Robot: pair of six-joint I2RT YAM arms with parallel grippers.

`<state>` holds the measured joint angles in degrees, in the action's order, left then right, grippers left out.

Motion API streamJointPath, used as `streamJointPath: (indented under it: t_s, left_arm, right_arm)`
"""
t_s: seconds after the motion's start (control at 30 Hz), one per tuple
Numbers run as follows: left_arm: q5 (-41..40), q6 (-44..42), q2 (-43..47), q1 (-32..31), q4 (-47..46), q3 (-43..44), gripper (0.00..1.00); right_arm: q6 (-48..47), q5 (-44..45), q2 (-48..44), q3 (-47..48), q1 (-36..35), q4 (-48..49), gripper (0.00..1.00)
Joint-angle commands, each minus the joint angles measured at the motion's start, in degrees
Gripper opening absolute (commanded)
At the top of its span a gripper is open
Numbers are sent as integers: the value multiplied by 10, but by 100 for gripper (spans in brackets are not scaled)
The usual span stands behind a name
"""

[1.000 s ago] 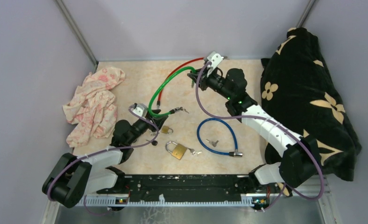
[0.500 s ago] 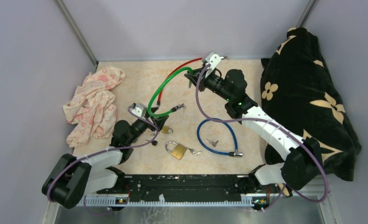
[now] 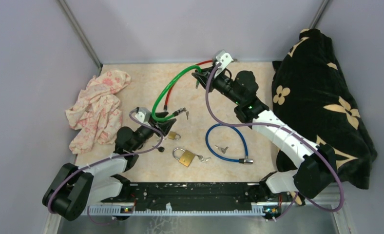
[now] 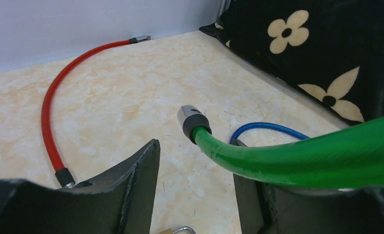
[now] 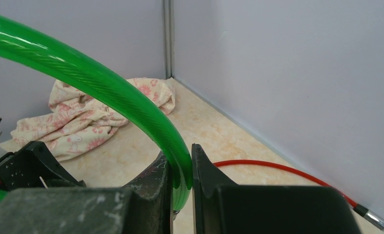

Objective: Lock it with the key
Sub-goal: Lock the lock.

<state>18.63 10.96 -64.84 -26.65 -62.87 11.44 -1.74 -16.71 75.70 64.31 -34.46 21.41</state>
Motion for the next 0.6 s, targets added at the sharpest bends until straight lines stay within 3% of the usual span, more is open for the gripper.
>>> streamJointPath:
  t_s: [0.0,0.13,0.17,0.27,0.43,0.5,0.57]
  left_arm:
    - [-43,35,26,-2,-31,30,59]
    - [-11,61,25,-2,-53,40,62]
    - [-15,70,25,-3,-53,41,59]
    - [-53,80,27,-3,-49,46,39]
    - [-56,74,50,-3,-94,46,32]
    - [-68,72,58,-3,-110,43,23]
    - [-93,71,65,-3,-131,39,7]
  right_arm:
    - [48,3,-27,29,-10,60,0]
    - [59,-1,-22,32,-17,63,0]
    - [60,-1,-20,34,-20,63,0]
    - [61,-5,-15,41,-28,61,0]
    - [59,-10,-4,56,-44,42,0]
    - [62,-15,2,60,-51,44,0]
    - [69,-28,8,65,-61,53,0]
